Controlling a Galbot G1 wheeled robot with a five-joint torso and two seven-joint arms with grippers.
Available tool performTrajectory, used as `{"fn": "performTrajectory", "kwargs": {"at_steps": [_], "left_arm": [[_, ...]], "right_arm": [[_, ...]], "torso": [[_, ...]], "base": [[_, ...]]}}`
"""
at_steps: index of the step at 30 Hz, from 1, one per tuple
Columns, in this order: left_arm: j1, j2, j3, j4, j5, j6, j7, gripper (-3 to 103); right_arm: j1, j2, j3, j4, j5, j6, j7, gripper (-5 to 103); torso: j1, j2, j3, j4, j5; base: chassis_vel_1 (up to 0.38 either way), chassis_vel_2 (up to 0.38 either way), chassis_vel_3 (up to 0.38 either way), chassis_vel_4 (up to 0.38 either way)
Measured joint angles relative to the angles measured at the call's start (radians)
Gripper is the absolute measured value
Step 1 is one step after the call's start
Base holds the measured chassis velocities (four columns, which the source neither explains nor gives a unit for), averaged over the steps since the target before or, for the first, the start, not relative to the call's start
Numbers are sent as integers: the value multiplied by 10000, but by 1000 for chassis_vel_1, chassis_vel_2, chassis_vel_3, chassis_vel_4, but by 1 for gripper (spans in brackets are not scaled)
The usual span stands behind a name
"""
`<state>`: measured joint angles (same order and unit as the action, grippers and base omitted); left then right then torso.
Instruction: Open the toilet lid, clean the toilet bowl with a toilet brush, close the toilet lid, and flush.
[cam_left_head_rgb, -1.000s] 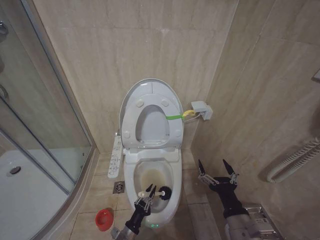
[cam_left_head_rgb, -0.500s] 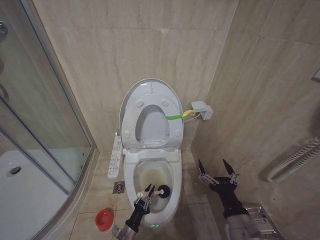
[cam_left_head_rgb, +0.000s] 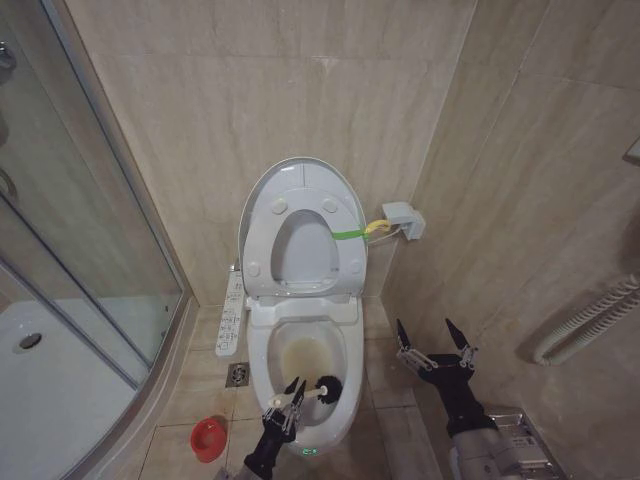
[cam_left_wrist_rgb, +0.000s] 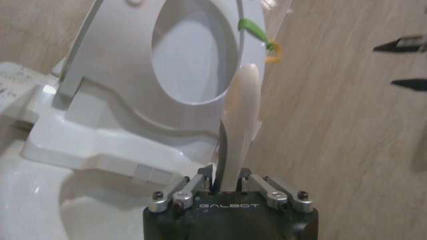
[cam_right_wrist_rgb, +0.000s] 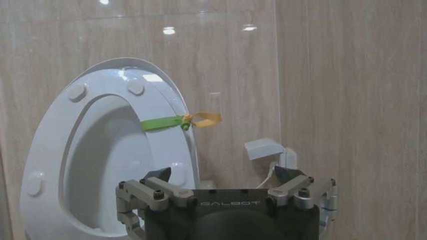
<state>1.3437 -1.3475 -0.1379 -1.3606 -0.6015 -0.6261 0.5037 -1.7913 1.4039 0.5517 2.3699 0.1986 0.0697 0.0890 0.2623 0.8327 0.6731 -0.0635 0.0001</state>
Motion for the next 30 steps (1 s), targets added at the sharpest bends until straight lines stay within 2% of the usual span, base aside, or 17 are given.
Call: {"fn": "performTrajectory", "kwargs": {"at_steps": [5, 11, 18, 26, 30], "left_arm": [[-337, -128, 63, 441, 25, -14, -19, 20], [260, 398, -6, -569, -85, 57, -142, 20], [646, 628, -175, -975, -104, 61, -143, 20], [-53, 95, 26, 319, 83, -36, -116, 20], [-168, 200, 67, 381, 38, -41, -110, 20]], "right_arm": [[0, 0, 0, 0, 0, 0, 0, 100], [0, 0, 0, 0, 0, 0, 0, 100], [0, 0, 0, 0, 0, 0, 0, 100], [0, 0, 0, 0, 0, 0, 0, 100], [0, 0, 1, 1, 0, 0, 0, 100]], "torso": [[0, 0, 0, -2, 0], [1, 0, 0, -3, -2], [0, 0, 0, -1, -2], [0, 0, 0, 0, -1], [0, 0, 0, -1, -2]], "base": [[0, 0, 0, 0], [0, 0, 0, 0], [0, 0, 0, 0], [0, 0, 0, 0], [0, 0, 0, 0]]}}
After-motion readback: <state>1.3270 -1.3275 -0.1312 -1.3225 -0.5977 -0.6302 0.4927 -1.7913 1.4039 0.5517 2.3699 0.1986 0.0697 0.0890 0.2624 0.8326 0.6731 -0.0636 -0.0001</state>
